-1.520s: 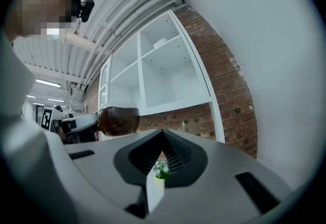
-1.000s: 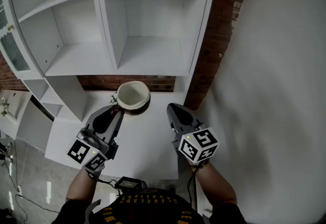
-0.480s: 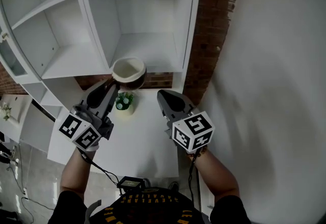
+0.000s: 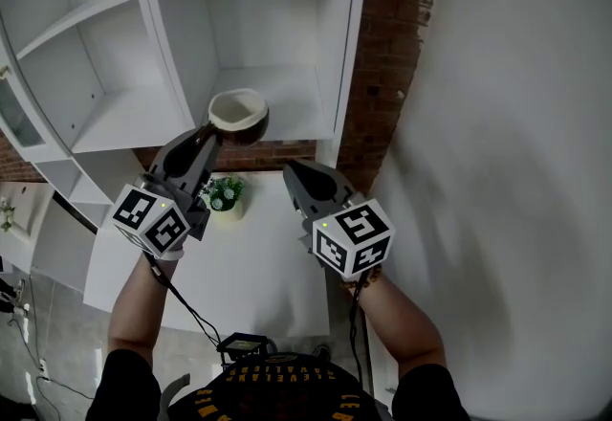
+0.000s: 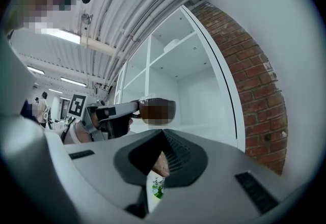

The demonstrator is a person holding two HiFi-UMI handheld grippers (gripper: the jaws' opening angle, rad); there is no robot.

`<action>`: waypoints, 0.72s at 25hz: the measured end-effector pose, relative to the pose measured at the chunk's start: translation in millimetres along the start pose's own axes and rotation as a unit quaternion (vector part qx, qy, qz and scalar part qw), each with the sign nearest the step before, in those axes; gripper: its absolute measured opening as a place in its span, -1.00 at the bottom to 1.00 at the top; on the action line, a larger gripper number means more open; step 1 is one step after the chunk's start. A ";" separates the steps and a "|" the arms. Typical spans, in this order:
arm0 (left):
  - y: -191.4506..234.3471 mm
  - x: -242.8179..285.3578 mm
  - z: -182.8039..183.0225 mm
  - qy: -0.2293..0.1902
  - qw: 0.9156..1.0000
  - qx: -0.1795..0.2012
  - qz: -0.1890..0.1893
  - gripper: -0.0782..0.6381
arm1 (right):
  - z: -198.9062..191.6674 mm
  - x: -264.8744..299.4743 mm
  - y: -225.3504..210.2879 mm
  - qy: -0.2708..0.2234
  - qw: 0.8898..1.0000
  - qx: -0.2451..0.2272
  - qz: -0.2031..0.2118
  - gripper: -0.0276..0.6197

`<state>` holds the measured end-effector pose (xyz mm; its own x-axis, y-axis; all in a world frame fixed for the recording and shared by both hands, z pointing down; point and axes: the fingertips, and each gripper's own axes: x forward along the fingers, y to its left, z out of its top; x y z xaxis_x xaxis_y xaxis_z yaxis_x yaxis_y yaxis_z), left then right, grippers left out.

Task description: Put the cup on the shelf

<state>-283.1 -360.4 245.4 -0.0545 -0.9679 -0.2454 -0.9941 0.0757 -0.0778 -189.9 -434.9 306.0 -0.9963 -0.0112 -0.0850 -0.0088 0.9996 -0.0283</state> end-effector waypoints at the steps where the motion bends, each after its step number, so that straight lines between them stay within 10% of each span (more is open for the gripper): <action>1: 2.3 3.8 1.4 0.000 1.000 0.001 0.002 -0.62 | -0.7 0.2 -0.9 0.001 1.000 0.000 -0.001 -0.90; 18: 48.1 68.5 -22.9 0.032 0.998 -0.024 0.039 -0.63 | -19.8 1.6 -4.6 0.022 1.000 0.010 -0.009 -0.90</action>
<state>-336.8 -428.6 247.0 -0.1356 -0.9732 -0.1859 -0.9900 0.1406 -0.0139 -193.2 -439.0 325.7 -0.9988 -0.0274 -0.0410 -0.0254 0.9984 -0.0501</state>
